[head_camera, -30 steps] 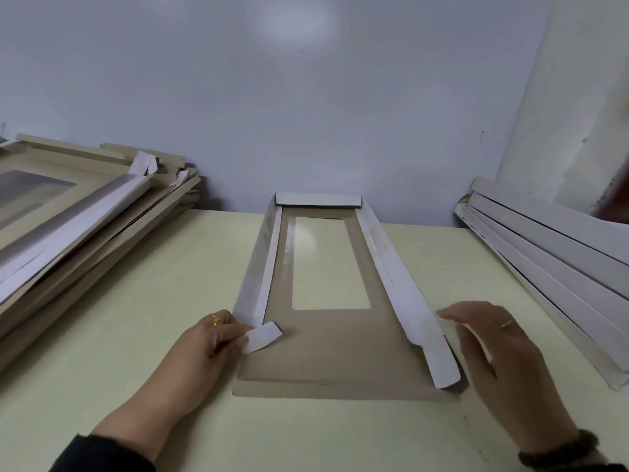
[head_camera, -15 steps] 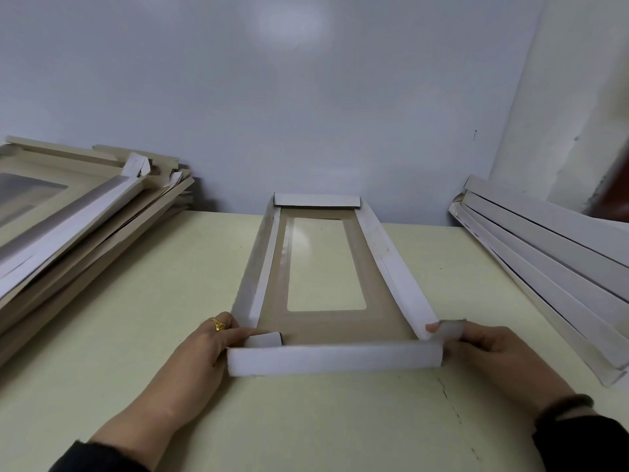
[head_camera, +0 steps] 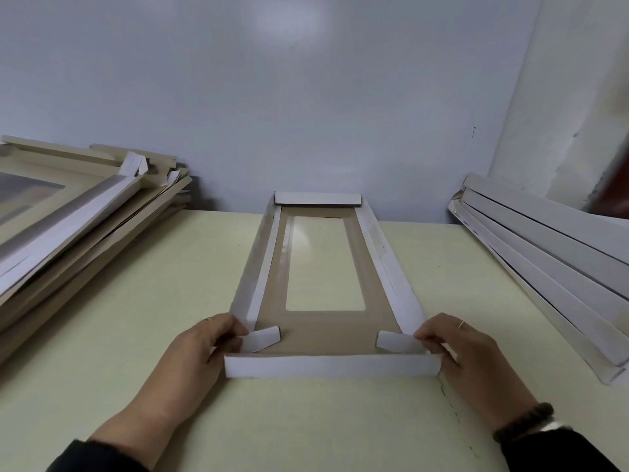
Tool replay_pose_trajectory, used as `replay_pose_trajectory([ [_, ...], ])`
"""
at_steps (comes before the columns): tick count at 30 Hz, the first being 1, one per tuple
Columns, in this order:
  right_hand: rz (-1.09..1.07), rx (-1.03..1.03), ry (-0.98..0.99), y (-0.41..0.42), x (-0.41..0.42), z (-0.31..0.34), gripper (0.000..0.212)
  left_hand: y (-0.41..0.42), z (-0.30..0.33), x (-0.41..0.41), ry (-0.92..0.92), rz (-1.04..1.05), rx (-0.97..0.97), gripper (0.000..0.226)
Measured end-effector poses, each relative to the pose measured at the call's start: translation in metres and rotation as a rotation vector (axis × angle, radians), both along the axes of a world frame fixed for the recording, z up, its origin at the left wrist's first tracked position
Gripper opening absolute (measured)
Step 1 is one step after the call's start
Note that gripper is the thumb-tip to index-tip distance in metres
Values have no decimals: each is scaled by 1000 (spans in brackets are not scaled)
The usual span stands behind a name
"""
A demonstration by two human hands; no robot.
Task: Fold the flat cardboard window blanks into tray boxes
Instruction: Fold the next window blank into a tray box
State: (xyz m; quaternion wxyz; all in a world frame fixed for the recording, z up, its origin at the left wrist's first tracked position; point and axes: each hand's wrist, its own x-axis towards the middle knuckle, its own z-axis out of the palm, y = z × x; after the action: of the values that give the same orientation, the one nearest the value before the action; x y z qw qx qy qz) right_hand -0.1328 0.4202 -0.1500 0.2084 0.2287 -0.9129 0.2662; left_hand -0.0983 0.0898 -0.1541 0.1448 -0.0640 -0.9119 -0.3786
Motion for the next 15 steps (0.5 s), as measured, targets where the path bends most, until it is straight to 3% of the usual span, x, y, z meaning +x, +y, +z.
replay_pose_trajectory([
  [3, 25, 3, -90, 5, 3, 0, 59, 0, 3, 1, 11, 0, 28, 45],
  [5, 51, 26, -223, 9, 6, -1, 67, -3, 5, 2, -16, -12, 62, 49],
  [9, 58, 22, -279, 8, 7, -2, 55, -11, 8, 7, -96, -101, 94, 66],
  [15, -53, -111, -197, -2, 5, -6, 28, -20, 6, 11, -233, -158, 120, 57],
])
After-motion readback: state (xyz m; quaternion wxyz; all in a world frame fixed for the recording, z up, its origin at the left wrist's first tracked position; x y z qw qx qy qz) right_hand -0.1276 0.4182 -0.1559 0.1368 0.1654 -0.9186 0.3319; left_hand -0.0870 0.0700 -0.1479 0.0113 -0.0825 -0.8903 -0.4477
